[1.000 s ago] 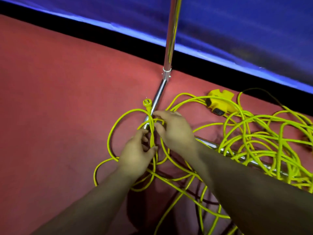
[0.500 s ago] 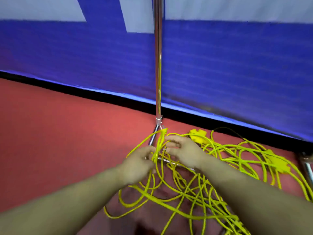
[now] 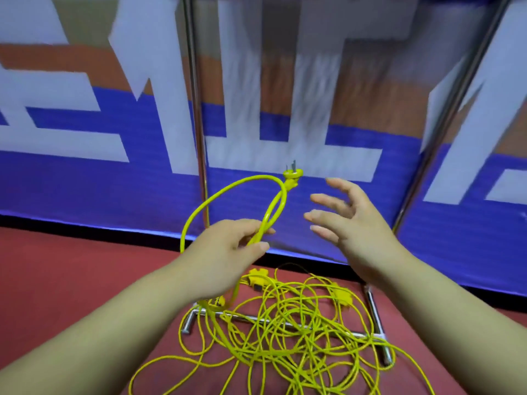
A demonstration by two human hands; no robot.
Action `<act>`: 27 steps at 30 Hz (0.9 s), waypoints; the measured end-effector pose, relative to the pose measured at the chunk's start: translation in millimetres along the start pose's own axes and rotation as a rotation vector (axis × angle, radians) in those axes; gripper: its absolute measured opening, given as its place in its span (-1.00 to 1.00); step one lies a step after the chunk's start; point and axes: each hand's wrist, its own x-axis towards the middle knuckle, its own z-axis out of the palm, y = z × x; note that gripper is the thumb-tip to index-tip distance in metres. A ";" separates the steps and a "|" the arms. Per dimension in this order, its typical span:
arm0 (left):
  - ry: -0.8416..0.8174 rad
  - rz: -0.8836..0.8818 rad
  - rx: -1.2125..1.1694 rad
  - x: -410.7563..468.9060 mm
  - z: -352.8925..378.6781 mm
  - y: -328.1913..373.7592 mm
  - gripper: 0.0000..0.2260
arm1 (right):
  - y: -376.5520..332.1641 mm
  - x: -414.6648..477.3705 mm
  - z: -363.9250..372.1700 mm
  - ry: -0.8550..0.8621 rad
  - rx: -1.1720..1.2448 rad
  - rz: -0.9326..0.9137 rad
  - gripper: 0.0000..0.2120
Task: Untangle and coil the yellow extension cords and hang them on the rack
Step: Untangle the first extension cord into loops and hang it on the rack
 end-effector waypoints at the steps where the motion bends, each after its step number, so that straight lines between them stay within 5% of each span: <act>1: -0.037 0.028 0.002 -5.0 2.2 8.8 -0.80 | -6.1 -12.6 -4.3 -0.016 -0.027 -0.022 -0.45; 6: -0.249 0.108 0.029 -36.3 20.9 26.7 -0.81 | -6.4 -50.4 -18.6 -0.016 -0.052 -0.039 -0.60; 11: -0.032 -0.057 -0.302 -47.1 25.7 14.3 -0.74 | -3.1 -60.2 -23.2 -0.024 -0.122 0.001 -0.82; 19: 0.092 -0.087 -0.395 -45.1 27.3 22.2 -0.82 | -5.4 -67.7 -33.9 -0.091 -0.136 0.064 -0.77; 23: 0.085 -0.135 -0.472 -40.9 28.2 22.3 -0.87 | -0.1 -65.6 -38.0 -0.117 -0.092 0.108 -0.91; 27: -0.028 -0.102 -0.637 -38.2 23.0 24.7 -0.79 | 7.5 -60.5 -39.4 -0.200 -0.118 0.078 -0.65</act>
